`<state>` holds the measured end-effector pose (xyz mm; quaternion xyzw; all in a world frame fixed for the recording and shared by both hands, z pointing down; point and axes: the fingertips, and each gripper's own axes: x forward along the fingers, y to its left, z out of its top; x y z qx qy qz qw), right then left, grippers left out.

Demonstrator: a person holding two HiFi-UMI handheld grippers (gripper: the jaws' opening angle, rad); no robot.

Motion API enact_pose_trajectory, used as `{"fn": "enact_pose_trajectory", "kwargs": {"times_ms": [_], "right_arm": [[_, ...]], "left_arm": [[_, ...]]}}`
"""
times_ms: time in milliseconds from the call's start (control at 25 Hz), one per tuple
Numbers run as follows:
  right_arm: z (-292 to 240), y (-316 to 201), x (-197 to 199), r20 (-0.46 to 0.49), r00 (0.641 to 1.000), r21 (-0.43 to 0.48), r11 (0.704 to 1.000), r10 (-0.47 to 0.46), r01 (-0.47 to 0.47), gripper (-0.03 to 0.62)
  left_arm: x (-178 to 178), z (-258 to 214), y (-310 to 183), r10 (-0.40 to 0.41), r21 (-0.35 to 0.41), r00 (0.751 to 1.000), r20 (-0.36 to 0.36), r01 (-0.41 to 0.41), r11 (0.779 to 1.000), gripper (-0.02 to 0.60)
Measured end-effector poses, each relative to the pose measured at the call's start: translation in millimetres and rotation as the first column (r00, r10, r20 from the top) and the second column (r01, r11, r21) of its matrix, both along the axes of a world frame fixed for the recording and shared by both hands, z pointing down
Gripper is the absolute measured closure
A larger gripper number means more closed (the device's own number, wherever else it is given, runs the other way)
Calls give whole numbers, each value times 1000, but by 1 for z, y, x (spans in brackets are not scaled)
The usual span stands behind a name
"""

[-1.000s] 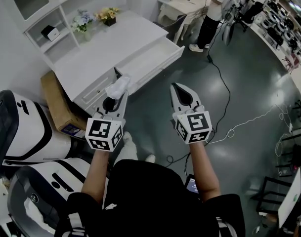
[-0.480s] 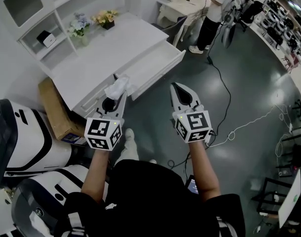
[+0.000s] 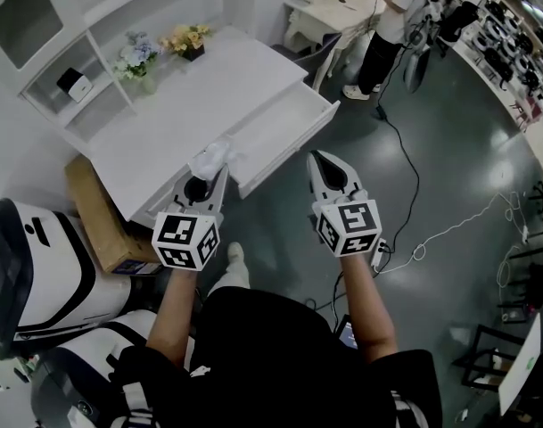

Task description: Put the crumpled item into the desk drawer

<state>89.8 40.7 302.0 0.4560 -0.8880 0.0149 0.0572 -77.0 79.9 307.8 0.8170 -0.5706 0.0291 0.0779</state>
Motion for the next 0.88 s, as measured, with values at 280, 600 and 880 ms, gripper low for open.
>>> {"fn": "enact_pose_trajectory", "kwargs": {"times_ms": [280, 600, 880], "right_arm": [[0, -46, -13, 2, 1000, -19, 1000, 17, -17, 599], [3, -92, -38, -7, 999, -34, 998, 54, -54, 599], [5, -128, -72, -17, 997, -28, 997, 78, -78, 599]], "left_arm": [[-12, 1, -45, 29, -28, 999, -31, -30, 999, 525], [-37, 11, -96, 60, -65, 998, -17, -61, 996, 525], [-70, 18, -136, 89, -72, 996, -11, -90, 993, 525]]}}
